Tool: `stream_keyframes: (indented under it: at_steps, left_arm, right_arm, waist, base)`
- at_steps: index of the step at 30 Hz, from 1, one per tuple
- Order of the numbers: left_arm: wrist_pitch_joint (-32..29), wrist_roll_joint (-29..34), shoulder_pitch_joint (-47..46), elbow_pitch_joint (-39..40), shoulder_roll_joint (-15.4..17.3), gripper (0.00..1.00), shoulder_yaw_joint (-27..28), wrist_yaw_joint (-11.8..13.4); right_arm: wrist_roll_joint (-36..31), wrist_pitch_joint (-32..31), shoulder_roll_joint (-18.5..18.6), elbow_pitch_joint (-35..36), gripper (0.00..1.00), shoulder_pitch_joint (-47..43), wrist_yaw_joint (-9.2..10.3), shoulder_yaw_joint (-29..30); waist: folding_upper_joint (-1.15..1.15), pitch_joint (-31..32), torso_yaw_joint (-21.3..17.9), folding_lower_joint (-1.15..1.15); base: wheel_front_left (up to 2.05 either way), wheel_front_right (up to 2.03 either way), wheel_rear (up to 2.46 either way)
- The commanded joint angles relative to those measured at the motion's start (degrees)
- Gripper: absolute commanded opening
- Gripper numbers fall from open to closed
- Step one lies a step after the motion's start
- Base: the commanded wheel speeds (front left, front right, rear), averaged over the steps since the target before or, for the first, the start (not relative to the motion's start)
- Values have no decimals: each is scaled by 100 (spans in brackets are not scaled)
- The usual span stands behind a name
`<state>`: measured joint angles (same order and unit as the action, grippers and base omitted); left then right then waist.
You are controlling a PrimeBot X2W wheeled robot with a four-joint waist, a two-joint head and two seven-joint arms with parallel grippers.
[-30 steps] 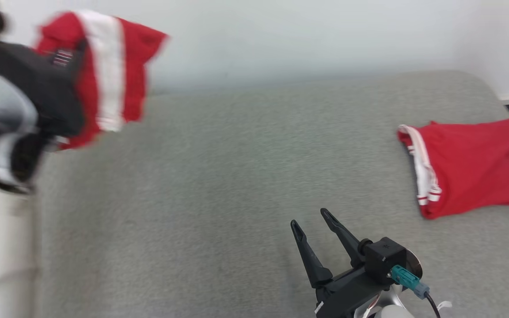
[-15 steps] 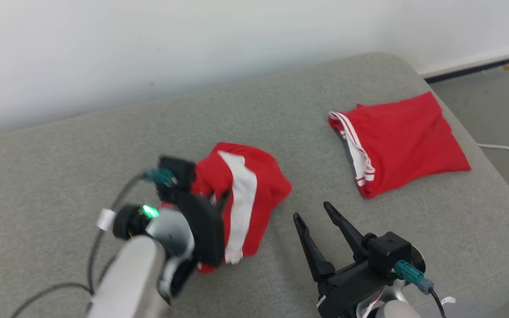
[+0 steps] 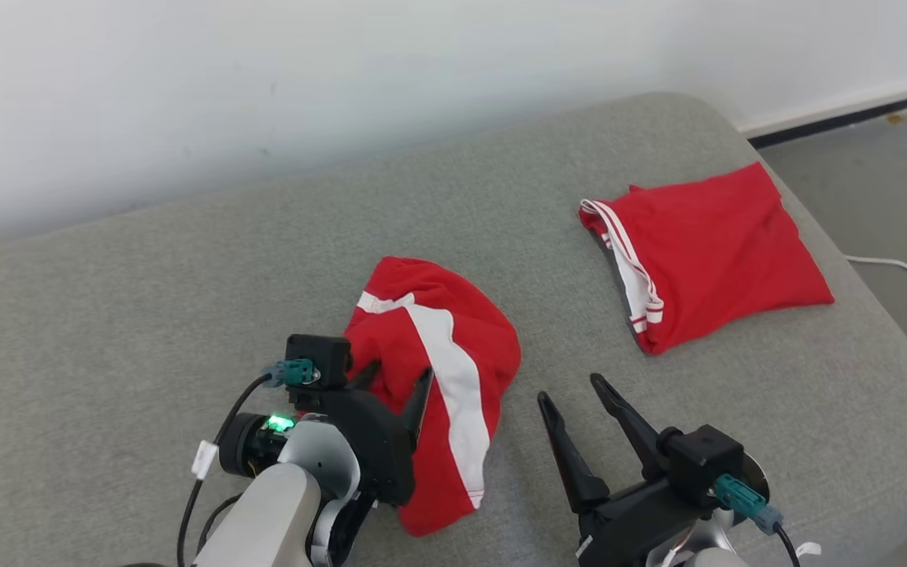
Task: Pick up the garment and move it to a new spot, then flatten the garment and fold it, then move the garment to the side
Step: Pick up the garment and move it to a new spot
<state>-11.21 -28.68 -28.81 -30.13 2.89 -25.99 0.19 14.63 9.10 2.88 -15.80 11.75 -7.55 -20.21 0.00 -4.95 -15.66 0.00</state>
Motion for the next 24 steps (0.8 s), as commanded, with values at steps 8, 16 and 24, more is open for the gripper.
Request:
stream_keyframes:
  at_steps: [8, 16, 24]
  left_arm:
    - [1261, 36, 435, 640, 199, 100, 437, 452]
    - [2348, -69, 1221, 1265, 611, 100, 1042, 584]
    - [2621, 167, 2038, 1844, 922, 100, 1497, 745]
  right_arm:
    - [-160, -76, 1, 110, 100, -381, 15, 430]
    - [-296, -185, 5, 252, 100, -633, 15, 830]
    - [-371, -229, 37, 308, 100, -730, 15, 1073]
  waist:
    - [0, 635, 751, 0]
    - [0, 875, 1148, 0]
    - [0, 978, 1367, 0]
  base:
    - [0, 0, 0]
    - [0, 0, 0]
    - [0, 0, 0]
